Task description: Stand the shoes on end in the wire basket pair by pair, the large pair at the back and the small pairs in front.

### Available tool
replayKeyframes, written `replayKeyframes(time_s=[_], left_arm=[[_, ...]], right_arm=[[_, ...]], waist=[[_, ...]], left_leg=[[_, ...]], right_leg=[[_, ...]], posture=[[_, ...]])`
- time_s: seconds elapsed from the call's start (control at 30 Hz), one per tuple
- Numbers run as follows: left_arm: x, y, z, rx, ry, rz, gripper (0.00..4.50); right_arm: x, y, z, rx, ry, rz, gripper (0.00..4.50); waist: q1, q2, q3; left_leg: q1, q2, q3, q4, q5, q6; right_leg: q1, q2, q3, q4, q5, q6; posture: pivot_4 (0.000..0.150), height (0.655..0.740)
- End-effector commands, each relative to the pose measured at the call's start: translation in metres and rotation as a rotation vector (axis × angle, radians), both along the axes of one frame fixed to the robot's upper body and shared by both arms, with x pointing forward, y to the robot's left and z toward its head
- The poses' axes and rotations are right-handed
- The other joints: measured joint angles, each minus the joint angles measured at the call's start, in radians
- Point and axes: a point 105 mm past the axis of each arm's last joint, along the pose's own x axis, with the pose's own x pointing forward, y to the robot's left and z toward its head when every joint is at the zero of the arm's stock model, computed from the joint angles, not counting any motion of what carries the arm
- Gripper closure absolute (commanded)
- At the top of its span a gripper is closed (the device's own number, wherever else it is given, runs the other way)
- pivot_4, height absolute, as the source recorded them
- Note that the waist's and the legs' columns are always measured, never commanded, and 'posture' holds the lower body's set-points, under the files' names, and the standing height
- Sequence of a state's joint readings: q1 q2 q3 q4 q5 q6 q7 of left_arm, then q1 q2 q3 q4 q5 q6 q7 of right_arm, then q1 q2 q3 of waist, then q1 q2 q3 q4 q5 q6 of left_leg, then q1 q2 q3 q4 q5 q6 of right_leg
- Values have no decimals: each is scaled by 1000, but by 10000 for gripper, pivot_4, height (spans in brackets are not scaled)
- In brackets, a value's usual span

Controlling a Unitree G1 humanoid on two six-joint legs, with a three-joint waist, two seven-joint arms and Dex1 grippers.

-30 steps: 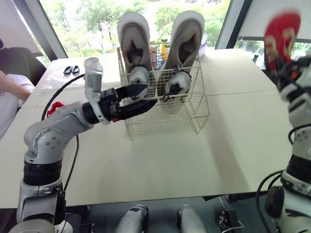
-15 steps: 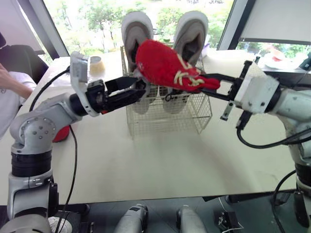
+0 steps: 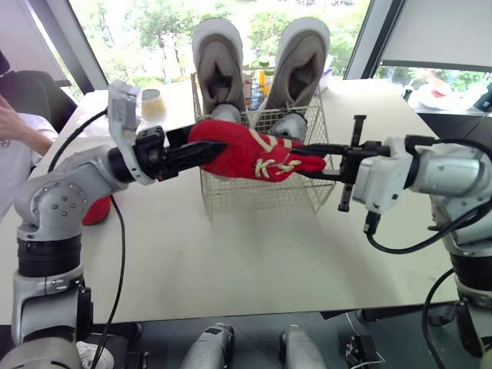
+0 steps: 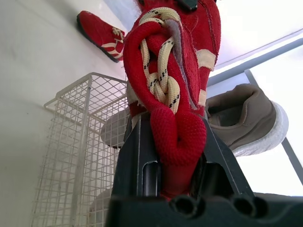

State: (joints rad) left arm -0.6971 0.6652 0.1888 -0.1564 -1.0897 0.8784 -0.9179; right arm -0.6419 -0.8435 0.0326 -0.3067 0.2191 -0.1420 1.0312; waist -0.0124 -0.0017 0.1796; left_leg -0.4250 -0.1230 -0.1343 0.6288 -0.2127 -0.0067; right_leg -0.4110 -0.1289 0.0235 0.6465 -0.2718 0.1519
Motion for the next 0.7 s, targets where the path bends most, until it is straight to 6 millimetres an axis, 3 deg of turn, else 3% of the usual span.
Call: replayKeyframes(time_s=[0.03, 0.07, 0.13, 0.2, 0.37, 0.57, 0.7], left_arm=[[-5, -2, 1, 16, -16, -19, 32242], [-5, -2, 1, 17, -15, -18, 37337], [-4, -1, 0, 16, -12, -14, 42681], [-2, 0, 1, 4, -10, -1, 42677], [5, 5, 8, -80, -1, 58, 42677], [10, 8, 27, -289, 17, 101, 42677], [11, 4, 40, -409, 25, 97, 42677]], right_arm=[[-8, 4, 17, 17, -74, 38, 42727], [-7, 4, 17, 16, -76, 35, 42727], [-6, 2, 20, 27, -70, 23, 31946], [-3, -2, 21, 43, -30, -2, 23752], [3, -18, 28, 228, 309, -102, 111], [0, -40, 20, 543, 794, -112, 11], [0, -38, 18, 749, 1003, -29, 11]], waist=[[0, 0, 0], [0, 0, 0], [0, 0, 0], [0, 0, 0], [5, 0, 0], [5, 0, 0], [2, 0, 0]], left_leg=[[0, 0, 0, 0, 0, 0], [0, 0, 0, 0, 0, 0], [0, 0, 0, 0, 0, 0], [0, 0, 0, 0, 0, 0], [0, 0, -1, 0, 0, 0], [0, 0, -2, 0, -1, 2], [-1, 0, -2, 1, -1, 2]], right_leg=[[0, 0, 0, 0, 0, 0], [0, 0, 0, 0, 0, 0], [0, 0, 0, 0, 0, 0], [0, 0, 0, 0, 0, 0], [0, 0, 0, 0, 0, 0], [1, -1, 0, 0, 0, 0], [0, -1, 0, 0, 0, 0]], posture=[[1500, 7400], [1500, 7400], [1500, 7400], [1500, 7400], [1500, 7400], [1500, 7400], [1500, 7400]])
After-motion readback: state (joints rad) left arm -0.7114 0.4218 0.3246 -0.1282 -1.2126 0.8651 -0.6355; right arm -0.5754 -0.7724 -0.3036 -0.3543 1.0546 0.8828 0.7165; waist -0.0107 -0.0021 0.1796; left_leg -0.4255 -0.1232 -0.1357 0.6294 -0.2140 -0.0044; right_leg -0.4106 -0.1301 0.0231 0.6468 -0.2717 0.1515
